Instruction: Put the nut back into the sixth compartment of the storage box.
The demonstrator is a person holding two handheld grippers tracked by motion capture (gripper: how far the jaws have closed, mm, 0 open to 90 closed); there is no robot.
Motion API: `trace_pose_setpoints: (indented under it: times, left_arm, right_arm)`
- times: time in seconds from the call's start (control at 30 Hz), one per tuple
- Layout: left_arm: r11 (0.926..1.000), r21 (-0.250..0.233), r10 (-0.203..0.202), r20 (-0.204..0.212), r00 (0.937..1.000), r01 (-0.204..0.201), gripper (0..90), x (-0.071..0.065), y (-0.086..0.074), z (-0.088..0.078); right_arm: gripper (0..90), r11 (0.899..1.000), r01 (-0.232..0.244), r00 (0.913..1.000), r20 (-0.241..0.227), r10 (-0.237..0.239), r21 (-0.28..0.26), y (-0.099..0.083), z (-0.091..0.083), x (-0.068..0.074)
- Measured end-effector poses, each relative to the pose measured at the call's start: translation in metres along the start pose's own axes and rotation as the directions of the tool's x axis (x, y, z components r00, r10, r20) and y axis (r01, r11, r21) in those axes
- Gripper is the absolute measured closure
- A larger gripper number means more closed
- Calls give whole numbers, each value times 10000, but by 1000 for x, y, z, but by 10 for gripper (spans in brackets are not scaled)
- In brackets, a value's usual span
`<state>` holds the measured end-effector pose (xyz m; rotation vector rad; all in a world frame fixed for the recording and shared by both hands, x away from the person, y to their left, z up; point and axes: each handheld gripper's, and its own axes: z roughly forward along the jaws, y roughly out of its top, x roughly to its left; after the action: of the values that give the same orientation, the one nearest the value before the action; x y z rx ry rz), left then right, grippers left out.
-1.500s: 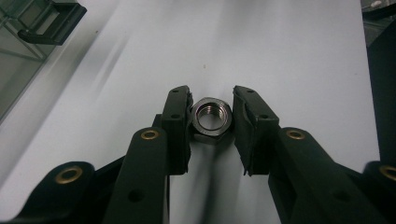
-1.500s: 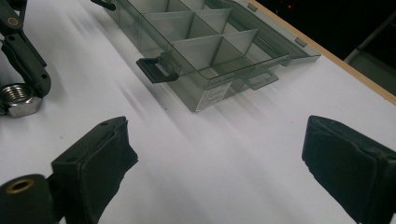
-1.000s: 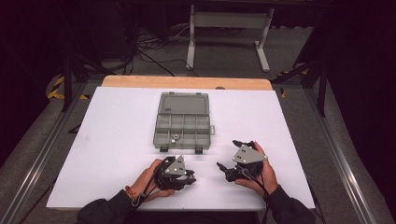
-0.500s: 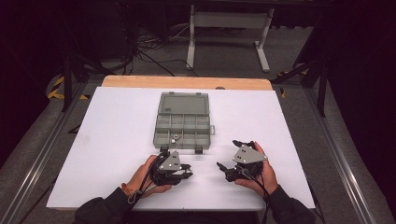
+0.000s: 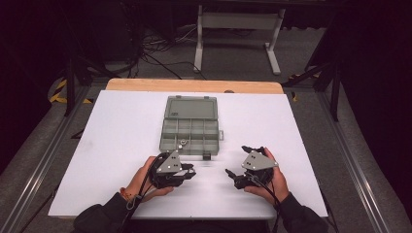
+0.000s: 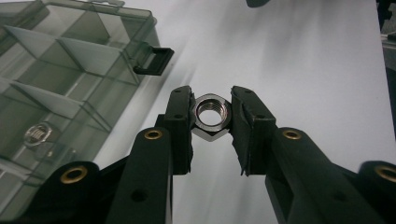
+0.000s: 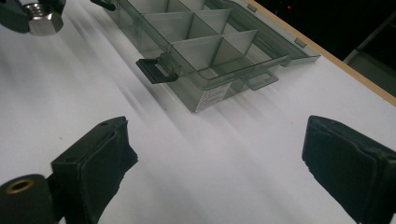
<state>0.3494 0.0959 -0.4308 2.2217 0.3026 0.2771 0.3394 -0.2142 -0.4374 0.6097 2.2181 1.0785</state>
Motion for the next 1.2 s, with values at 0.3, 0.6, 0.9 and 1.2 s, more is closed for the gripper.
trace_pose_setpoints:
  times: [0.3,0.6,0.9,1.2]
  left_arm:
    - [9996,-246,-151,-354,9993,142,699,9,0,-11]
    - [9990,-392,-251,-667,9975,225,699,19,-1,-20]
    - [9968,-653,-518,-915,9945,459,699,31,2,-24]
    - [9940,-735,-884,-1057,9905,809,699,48,4,-17]
  right_arm:
    - [83,10000,-6,10000,-9,6,7,0,0,0]
    - [83,10000,-41,10000,53,41,-15,0,0,0]
    - [83,10000,-7,10000,-7,7,22,0,1,1]
    - [83,10000,-17,10000,-7,18,79,-1,2,0]
